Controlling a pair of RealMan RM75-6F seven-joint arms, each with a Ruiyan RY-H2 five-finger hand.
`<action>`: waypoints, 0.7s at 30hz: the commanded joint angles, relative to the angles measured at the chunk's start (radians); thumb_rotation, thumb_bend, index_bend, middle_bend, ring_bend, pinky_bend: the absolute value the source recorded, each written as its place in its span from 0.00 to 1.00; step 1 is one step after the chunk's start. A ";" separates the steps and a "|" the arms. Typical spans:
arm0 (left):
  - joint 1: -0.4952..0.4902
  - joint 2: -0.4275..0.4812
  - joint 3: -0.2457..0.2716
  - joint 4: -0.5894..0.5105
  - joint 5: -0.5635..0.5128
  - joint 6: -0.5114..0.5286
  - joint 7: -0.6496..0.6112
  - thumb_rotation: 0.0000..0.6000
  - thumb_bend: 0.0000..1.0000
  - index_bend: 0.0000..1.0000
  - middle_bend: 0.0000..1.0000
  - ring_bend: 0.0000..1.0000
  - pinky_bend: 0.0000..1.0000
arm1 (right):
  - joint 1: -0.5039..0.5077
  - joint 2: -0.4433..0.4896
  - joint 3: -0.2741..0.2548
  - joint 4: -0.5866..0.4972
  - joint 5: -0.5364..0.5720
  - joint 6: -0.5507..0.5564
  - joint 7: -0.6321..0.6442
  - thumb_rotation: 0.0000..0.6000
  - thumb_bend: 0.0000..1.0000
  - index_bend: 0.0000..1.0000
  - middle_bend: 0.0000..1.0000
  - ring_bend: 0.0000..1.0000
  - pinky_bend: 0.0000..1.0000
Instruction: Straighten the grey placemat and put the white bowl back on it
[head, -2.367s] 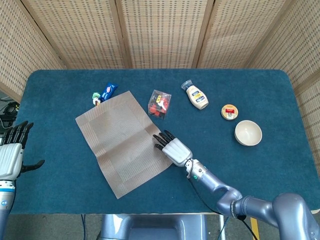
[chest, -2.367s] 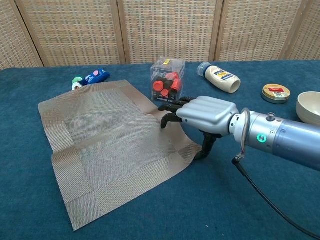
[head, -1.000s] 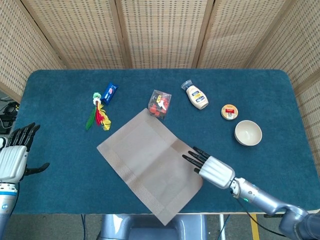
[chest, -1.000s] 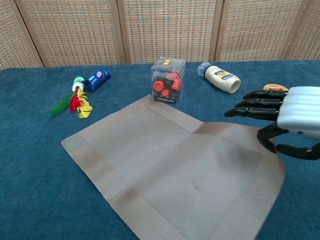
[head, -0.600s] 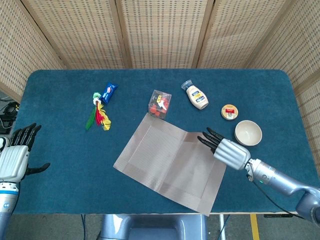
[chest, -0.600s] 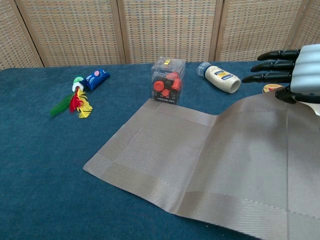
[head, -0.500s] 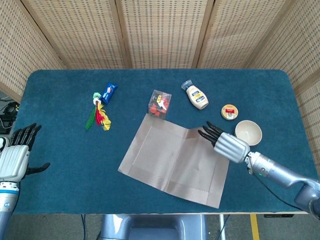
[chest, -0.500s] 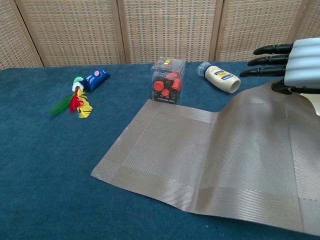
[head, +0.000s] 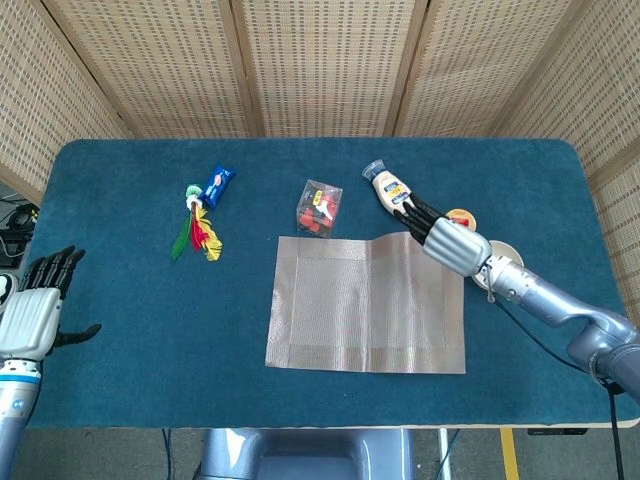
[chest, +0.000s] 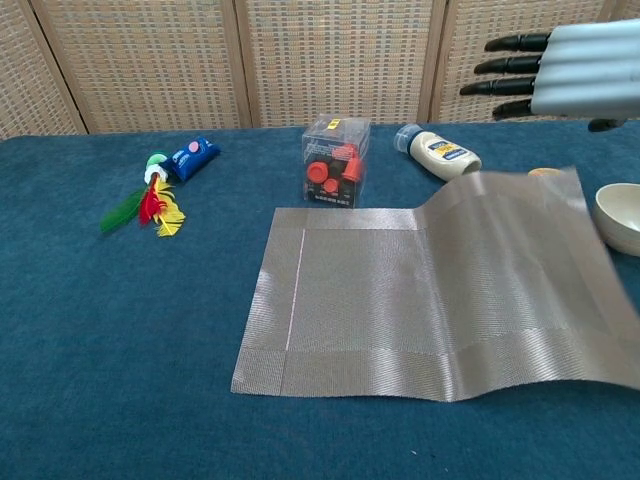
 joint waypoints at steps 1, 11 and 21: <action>-0.001 0.000 0.001 0.000 0.002 -0.002 -0.002 1.00 0.00 0.00 0.00 0.00 0.00 | -0.058 0.002 0.048 -0.014 0.071 0.076 -0.022 1.00 0.00 0.02 0.00 0.00 0.00; 0.003 -0.008 0.022 0.005 0.069 0.012 -0.014 1.00 0.00 0.00 0.00 0.00 0.00 | -0.313 0.133 0.117 -0.377 0.295 0.305 0.069 1.00 0.00 0.00 0.00 0.00 0.00; -0.056 -0.091 0.049 0.120 0.213 -0.040 -0.057 1.00 0.00 0.00 0.00 0.00 0.00 | -0.545 0.242 0.062 -0.737 0.432 0.400 0.240 1.00 0.00 0.00 0.00 0.00 0.00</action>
